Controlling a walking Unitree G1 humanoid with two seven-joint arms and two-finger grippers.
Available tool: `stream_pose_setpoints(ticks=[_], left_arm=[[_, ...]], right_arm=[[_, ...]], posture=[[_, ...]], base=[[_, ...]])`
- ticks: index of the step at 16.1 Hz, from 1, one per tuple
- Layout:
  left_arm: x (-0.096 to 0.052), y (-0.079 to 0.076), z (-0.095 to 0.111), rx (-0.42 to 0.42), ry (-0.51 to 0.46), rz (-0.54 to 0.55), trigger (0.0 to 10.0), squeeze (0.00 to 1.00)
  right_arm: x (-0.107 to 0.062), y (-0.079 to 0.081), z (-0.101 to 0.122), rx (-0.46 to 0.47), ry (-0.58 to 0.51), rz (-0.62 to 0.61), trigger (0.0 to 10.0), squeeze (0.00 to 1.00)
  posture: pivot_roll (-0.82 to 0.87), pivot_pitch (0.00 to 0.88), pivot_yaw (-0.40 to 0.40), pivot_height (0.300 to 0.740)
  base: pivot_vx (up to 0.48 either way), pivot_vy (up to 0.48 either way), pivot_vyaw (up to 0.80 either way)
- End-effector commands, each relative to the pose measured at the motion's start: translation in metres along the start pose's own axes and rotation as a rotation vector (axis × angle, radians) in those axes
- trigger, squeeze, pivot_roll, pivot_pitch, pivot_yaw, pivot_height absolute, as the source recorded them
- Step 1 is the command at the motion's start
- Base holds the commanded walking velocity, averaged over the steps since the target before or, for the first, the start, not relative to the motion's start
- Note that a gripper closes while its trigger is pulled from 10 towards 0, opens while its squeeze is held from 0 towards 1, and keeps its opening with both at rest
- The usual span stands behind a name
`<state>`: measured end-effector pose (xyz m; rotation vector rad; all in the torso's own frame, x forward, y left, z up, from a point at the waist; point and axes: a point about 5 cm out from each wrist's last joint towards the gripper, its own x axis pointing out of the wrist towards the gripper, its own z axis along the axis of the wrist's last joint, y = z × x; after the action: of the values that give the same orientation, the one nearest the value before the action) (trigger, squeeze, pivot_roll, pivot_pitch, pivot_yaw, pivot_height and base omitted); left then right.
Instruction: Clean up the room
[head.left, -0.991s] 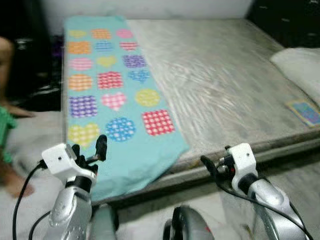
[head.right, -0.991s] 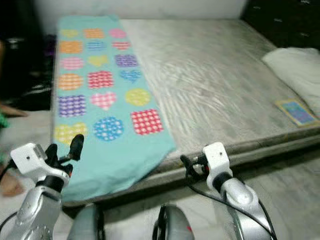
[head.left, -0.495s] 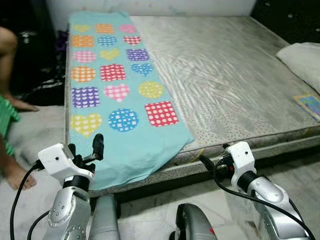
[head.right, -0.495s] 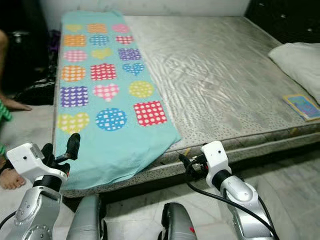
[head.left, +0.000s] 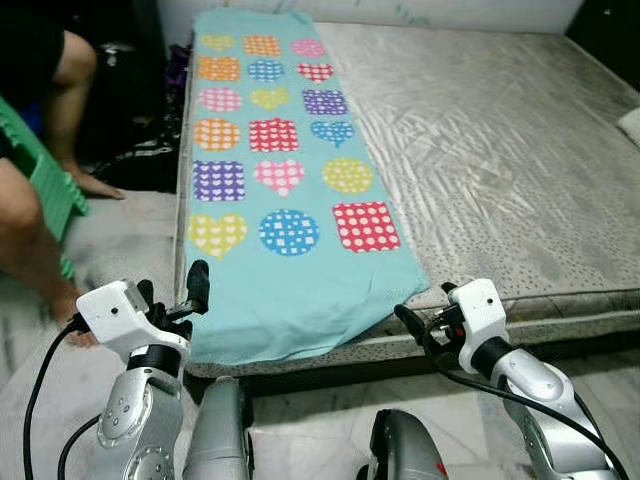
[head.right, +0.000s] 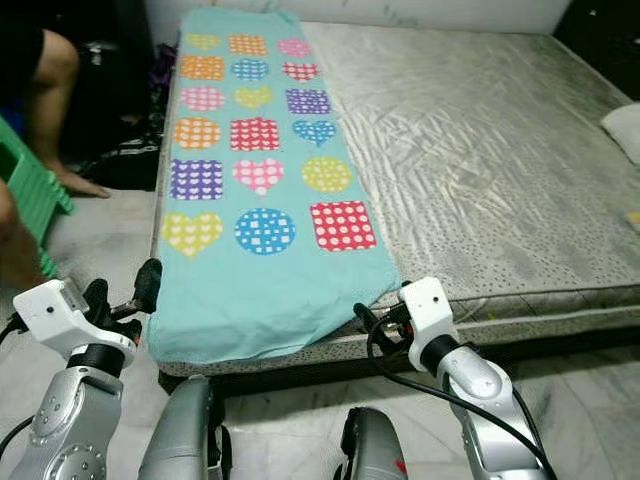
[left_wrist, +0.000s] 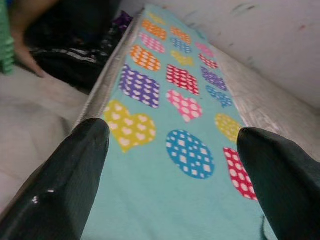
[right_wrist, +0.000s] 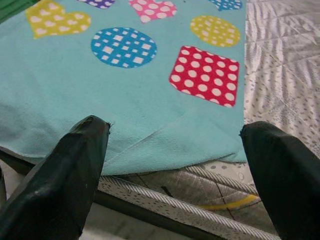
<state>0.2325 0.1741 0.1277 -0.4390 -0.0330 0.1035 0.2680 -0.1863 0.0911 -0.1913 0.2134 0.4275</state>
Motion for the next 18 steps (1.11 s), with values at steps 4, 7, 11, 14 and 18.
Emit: stream_pose_setpoints(ticks=[4,7,11,14,18], left_arm=[[-0.0005,-0.0041,0.0011,-0.015,-0.01,-0.025,10.0,0.0],[-0.0007,-0.004,0.0009,-0.016,-0.01,-0.025,10.0,0.0],[-0.0005,-0.0043,0.0003,-0.017,-0.006,-0.028,10.0,0.0],[-0.0004,-0.0043,-0.0001,-0.017,-0.003,-0.027,10.0,0.0],[0.0006,-0.0026,-0.0031,-0.006,0.015,-0.002,10.0,0.0]], right_arm=[[-0.0014,-0.0026,-0.0036,0.002,0.011,-0.018,10.0,0.0],[-0.0011,-0.0024,-0.0035,0.003,0.009,-0.02,10.0,0.0],[-0.0006,-0.0025,-0.0035,0.004,0.008,-0.023,10.0,0.0],[-0.0005,-0.0028,-0.0033,0.003,0.008,-0.026,10.0,0.0],[0.0004,-0.0057,-0.0034,0.003,0.008,-0.04,10.0,0.0]], posture=[[-0.04,0.161,-0.083,0.615],[-0.04,0.161,-0.083,0.615],[-0.04,0.163,-0.083,0.615],[-0.04,0.165,-0.082,0.615],[-0.04,0.163,-0.083,0.615]], base=[[0.29,0.0,0.0],[0.301,0.0,0.0],[0.276,0.0,0.0],[0.263,0.0,0.0],[0.061,0.0,0.0]])
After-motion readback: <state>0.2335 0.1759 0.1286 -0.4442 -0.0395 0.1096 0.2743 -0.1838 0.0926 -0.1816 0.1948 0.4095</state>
